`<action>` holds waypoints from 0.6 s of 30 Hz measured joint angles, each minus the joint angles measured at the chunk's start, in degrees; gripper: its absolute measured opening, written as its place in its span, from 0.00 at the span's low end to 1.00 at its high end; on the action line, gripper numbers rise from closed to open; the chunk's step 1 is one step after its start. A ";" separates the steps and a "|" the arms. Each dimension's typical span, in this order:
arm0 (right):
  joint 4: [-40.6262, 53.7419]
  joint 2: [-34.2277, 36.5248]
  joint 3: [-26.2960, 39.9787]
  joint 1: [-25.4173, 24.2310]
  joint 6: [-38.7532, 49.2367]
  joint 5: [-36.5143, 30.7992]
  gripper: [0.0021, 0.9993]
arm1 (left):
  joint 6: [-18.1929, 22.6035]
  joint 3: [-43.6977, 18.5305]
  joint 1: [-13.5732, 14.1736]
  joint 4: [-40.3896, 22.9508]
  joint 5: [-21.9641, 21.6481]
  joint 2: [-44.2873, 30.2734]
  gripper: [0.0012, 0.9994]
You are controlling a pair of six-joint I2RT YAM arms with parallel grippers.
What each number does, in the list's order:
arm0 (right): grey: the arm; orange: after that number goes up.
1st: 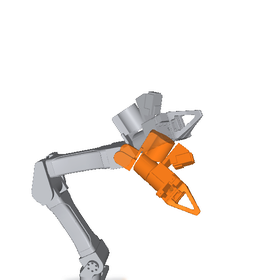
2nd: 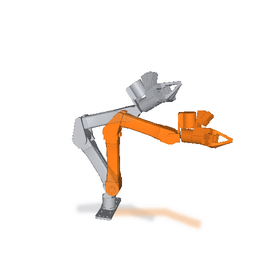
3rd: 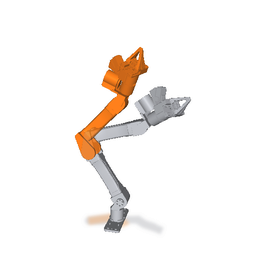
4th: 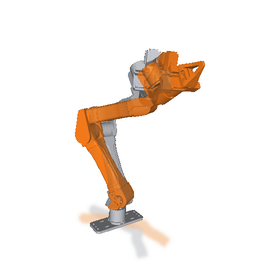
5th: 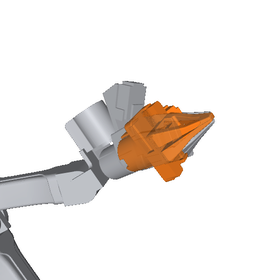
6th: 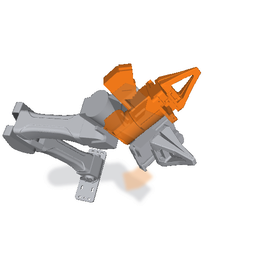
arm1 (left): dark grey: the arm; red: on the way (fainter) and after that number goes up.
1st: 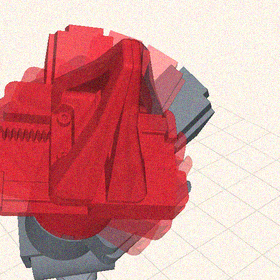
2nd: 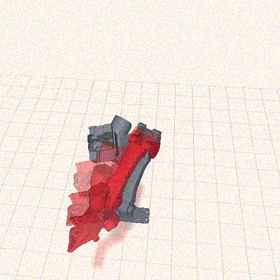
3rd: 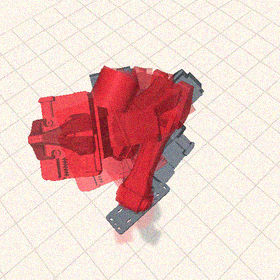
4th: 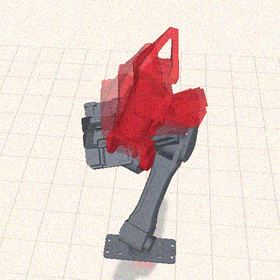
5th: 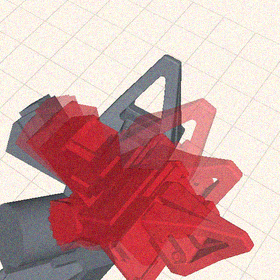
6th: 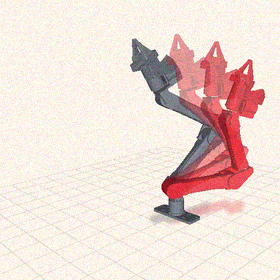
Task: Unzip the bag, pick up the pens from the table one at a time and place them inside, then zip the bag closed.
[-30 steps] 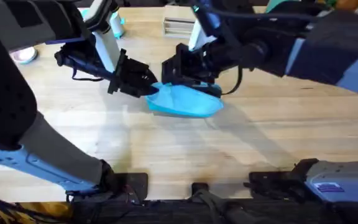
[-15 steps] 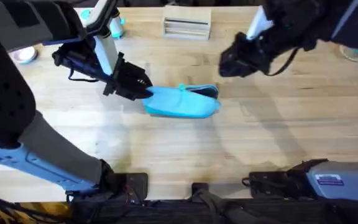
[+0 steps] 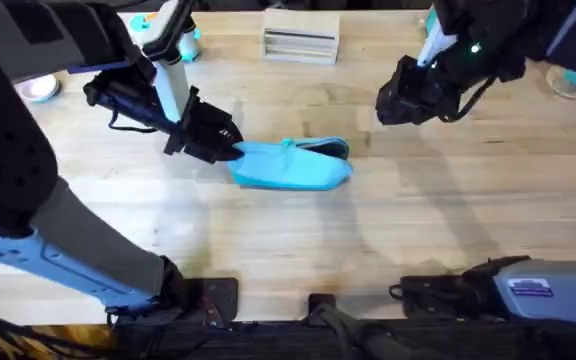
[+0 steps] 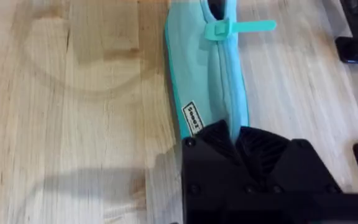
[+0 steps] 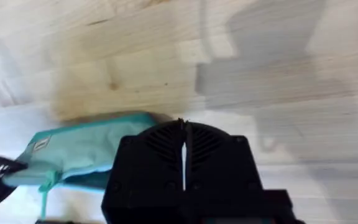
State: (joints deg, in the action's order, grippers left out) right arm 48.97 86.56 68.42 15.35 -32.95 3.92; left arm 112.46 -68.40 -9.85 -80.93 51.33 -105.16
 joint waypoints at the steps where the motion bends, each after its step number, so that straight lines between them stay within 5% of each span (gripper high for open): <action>1: 0.00 0.00 0.00 0.00 0.00 0.45 0.03 | 0.00 0.00 0.00 0.01 0.00 -0.01 0.04; 8: -1.67 -3.78 0.00 0.01 0.82 5.60 0.07 | 0.00 0.00 0.00 0.02 -0.02 -0.01 0.04; 14: -6.87 -8.78 0.05 1.41 2.42 7.91 0.39 | 0.00 0.00 0.00 0.35 -0.13 -0.01 0.04; 18: -9.89 -10.09 0.19 4.37 4.95 9.40 0.75 | 0.00 0.00 0.00 0.41 -0.16 0.00 0.04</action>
State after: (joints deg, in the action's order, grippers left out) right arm 39.08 76.47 68.61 19.72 -28.00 13.32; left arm 112.46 -68.40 -9.85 -80.52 51.18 -105.16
